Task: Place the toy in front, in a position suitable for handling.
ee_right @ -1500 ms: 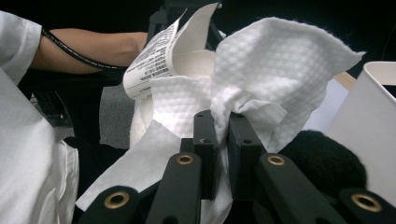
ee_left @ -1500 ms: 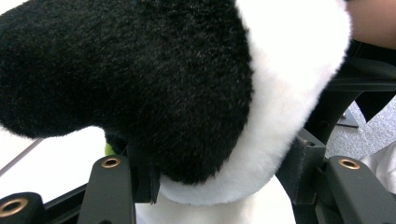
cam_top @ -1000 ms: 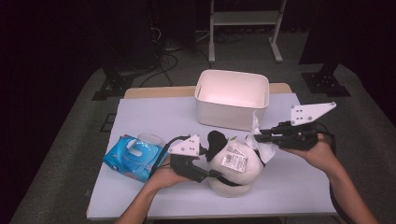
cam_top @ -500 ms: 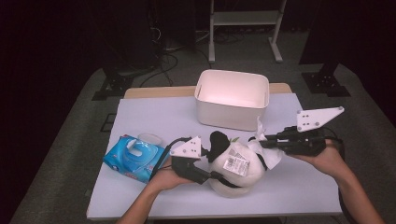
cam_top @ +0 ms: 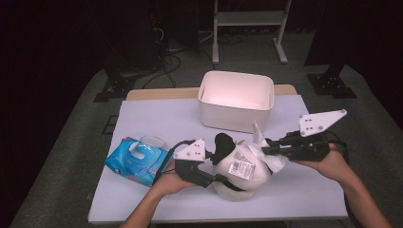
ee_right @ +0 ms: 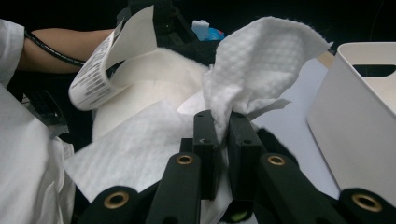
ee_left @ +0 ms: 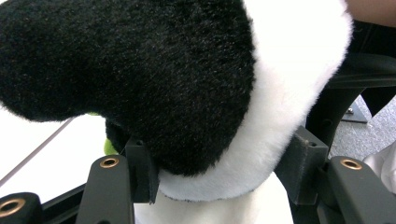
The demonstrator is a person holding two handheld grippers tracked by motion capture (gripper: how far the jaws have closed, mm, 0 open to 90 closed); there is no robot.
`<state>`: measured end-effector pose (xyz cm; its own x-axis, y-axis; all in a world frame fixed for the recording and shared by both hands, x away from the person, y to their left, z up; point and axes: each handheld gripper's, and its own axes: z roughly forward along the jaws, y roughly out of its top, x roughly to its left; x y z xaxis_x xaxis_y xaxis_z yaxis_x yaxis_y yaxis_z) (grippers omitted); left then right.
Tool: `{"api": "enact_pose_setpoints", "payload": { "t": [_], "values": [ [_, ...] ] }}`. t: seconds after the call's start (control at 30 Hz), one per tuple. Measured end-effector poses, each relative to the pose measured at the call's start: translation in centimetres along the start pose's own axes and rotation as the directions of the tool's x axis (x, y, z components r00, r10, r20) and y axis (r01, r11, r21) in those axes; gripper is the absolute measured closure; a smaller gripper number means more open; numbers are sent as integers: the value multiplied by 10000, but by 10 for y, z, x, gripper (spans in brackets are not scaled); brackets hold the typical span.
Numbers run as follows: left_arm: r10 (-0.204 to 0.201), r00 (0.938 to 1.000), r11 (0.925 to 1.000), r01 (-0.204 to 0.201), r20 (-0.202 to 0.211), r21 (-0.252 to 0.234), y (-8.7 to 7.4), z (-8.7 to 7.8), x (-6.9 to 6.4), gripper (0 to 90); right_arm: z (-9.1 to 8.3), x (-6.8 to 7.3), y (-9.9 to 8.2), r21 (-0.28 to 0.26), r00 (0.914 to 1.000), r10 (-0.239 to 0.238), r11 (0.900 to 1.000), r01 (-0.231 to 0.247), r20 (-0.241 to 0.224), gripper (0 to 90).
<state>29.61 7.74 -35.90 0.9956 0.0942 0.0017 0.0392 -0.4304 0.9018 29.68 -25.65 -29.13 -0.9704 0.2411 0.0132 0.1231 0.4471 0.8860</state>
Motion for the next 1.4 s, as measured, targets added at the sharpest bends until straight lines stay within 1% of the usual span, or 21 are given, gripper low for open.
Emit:
{"api": "enact_pose_setpoints", "payload": {
  "t": [0.07, 0.13, 0.17, 0.23, 0.33, 0.43, 0.47, 0.5, 0.57, 0.63, 0.73, 0.83, 0.9, 1.0, 1.07, 1.1, 1.17, 1.2, 1.23, 1.33, 1.4],
  "values": [
    [-79, 10000, 10000, 80, -46, 8, 1, 1, 0, 405, -4, 2, -2, -78, 10000, 32, 10000, -33, -71, 827],
    [-116, 9999, 9999, 117, -85, 53, 3, 2, 1, 405, -4, 3, -1, -107, 9999, 50, 9999, -51, -154, 827],
    [-93, 9999, 9998, 95, -93, 148, 6, 4, 1, 404, 5, 5, 2, -57, 9991, -92, 9999, 89, -424, 827],
    [-96, 9999, 9996, 99, -109, 255, 8, 5, 1, 403, 11, 6, 6, -57, 9980, -167, 9998, 164, -612, 827],
    [-78, 9999, 9994, 83, -146, 346, 10, 6, 1, 403, 21, 6, 15, -393, 9942, -265, 9990, 225, -1043, 827],
    [-55, 9998, 9991, 62, -182, 411, 12, 9, 1, 403, 33, 9, 25, -509, 9899, -508, 9977, 444, -1327, 827],
    [-35, 9998, 9991, 43, -191, 432, 12, 8, 1, 403, 36, 11, 27, -418, 9887, -606, 9976, 553, -1370, 827],
    [-54, 9998, 9991, 61, -175, 411, 11, 8, 1, 403, 38, 13, 29, -334, 9881, -739, 9970, 700, -1348, 827],
    [-49, 9998, 9992, 57, -187, 402, 10, 7, 1, 403, 38, 14, 30, -265, 9881, -785, 9968, 757, -1321, 827],
    [-16, 9998, 9994, 24, -215, 351, 10, 7, -1, 403, 32, 14, 27, -204, 9886, -721, 9973, 701, -1322, 827],
    [101, 9997, 9994, -93, -229, 327, 12, 11, -3, 403, 24, 17, 23, 16, 9914, -623, 9980, 629, -1148, 827],
    [227, 9993, 9989, -215, -299, 405, 16, 14, -5, 403, 20, 16, 24, 143, 9933, -563, 9982, 580, -1010, 827],
    [226, 9993, 9988, -214, -282, 434, 17, 14, -4, 404, 21, 15, 26, 188, 9934, -600, 9979, 621, -977, 827],
    [206, 9995, 9990, -196, -242, 407, 17, 15, -5, 403, 29, 13, 31, 201, 9924, -652, 9975, 676, -1046, 827],
    [195, 9992, 9988, -180, -335, 459, 17, 15, -5, 403, 35, 9, 32, 109, 9914, -612, 9980, 629, -1160, 826],
    [79, 9993, 9992, -64, -378, 402, 16, 14, -4, 403, 37, 8, 33, 101, 9912, -580, 9982, 597, -1191, 827],
    [-47, 9993, 9995, 59, -378, 303, 14, 12, -1, 404, 36, 5, 32, 68, 9926, -472, 9988, 483, -1120, 827],
    [-41, 9993, 9995, 53, -374, 299, 14, 12, -1, 404, 34, 4, 32, 101, 9934, -407, 9991, 420, -1069, 827],
    [-33, 9993, 9996, 44, -379, 275, 14, 12, -2, 404, 32, 4, 32, 152, 9937, -463, 9987, 481, -1025, 827],
    [153, 9991, 9994, -140, -398, 319, 17, 15, -6, 406, 31, 7, 34, 324, 9941, -436, 9984, 470, -996, 827],
    [429, 9984, 9979, -410, -376, 497, 22, 18, -8, 406, 34, 8, 39, 429, 9938, -538, 9974, 582, -972, 827]
  ]
}}
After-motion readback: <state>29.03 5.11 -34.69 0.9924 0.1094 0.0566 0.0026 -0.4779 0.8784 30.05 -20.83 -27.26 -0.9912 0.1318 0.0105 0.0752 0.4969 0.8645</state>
